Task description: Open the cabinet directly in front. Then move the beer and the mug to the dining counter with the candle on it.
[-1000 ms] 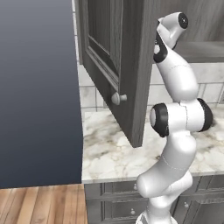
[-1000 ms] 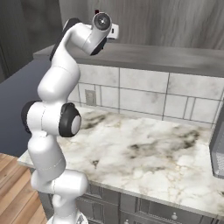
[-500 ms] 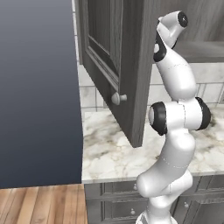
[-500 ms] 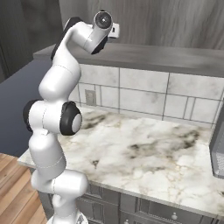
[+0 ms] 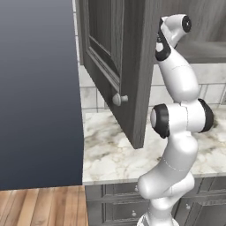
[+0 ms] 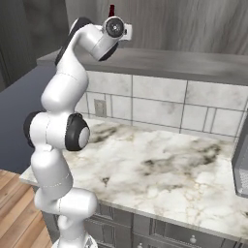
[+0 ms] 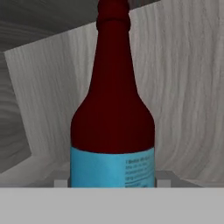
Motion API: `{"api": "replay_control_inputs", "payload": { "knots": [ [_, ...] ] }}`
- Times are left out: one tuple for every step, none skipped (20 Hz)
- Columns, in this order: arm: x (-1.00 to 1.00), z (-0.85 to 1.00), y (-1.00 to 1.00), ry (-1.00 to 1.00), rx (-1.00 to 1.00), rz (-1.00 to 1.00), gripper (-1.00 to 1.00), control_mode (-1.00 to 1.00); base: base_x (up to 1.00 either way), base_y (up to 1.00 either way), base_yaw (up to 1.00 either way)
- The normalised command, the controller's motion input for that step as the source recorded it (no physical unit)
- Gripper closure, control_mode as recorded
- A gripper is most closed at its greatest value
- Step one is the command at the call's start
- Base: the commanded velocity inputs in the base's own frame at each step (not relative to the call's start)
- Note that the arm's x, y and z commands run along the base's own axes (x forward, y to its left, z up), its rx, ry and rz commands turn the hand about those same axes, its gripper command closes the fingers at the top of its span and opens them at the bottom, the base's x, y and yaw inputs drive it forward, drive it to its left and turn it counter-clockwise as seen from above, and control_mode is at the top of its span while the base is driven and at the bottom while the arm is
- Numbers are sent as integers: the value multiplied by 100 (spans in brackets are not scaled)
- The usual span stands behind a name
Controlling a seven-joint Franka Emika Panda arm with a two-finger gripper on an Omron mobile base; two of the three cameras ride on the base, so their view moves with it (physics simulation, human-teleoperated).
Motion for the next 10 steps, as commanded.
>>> {"api": "replay_control_inputs", "payload": {
  "knots": [
    [0,0,0,-4,0,0,100,-100,0,0,0],
    [0,0,0,-1,0,0,100,-100,0,0,0],
    [0,0,0,0,0,0,100,-100,0,0,0],
    [-3,0,0,0,0,0,100,-100,0,0,0],
    [-26,0,-2,-9,0,0,100,-100,0,0,0],
    [-46,0,-1,-10,0,0,100,-100,0,0,0],
    [-62,0,-3,-12,0,0,100,-100,0,0,0],
    [-78,0,-6,-3,0,0,100,-100,0,0,0],
    [-95,0,-11,-1,0,1,100,-100,0,0,0],
    [-100,0,-14,0,0,2,100,-100,0,0,0]
  ]
}}
